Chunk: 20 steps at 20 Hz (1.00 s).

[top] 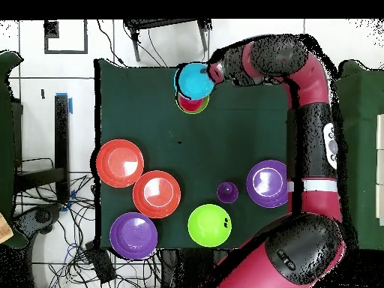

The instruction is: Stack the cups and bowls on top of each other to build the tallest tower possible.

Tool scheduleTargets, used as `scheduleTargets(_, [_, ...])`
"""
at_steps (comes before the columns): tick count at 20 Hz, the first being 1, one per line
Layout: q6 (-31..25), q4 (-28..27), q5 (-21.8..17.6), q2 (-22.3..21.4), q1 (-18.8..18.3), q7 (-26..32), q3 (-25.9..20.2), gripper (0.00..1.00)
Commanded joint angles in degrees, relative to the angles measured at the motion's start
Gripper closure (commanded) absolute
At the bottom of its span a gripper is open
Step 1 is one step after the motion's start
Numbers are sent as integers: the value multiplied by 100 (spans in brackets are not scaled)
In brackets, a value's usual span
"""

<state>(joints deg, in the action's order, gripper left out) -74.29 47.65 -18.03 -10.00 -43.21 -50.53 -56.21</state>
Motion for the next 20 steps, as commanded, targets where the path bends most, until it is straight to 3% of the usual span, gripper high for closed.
scheduleTargets(1, [-435,-143,-39,180,122,422,426,100])
scheduleTargets(13, [-33,582,63,-22,-90,97,423,100])
scheduleTargets(20, [50,710,91,-55,-123,11,425,100])
